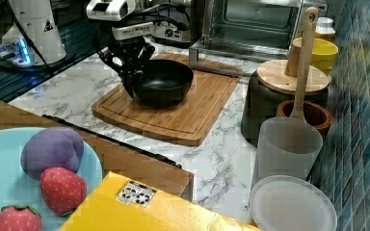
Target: Pick up the bowl.
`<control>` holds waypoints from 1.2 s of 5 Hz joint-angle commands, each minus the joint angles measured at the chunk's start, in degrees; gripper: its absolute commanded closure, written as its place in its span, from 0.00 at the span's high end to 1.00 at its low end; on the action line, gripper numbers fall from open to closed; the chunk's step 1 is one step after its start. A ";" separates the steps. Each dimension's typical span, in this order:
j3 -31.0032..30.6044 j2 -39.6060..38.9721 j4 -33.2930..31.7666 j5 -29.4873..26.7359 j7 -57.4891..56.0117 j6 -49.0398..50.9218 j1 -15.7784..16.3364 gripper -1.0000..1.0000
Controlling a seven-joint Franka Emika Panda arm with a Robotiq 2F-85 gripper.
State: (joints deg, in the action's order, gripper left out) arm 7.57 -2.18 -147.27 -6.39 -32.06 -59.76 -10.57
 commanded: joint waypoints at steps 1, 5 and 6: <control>-1.00 7.59 7.04 -0.03 9.60 4.93 -0.03 0.00; -6.81 5.55 38.21 7.06 16.33 26.90 7.23 0.00; -8.28 3.14 43.40 4.51 2.42 36.06 7.14 0.00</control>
State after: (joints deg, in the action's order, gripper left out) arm -0.54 -0.47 -118.28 -0.05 -21.98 -27.40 -6.36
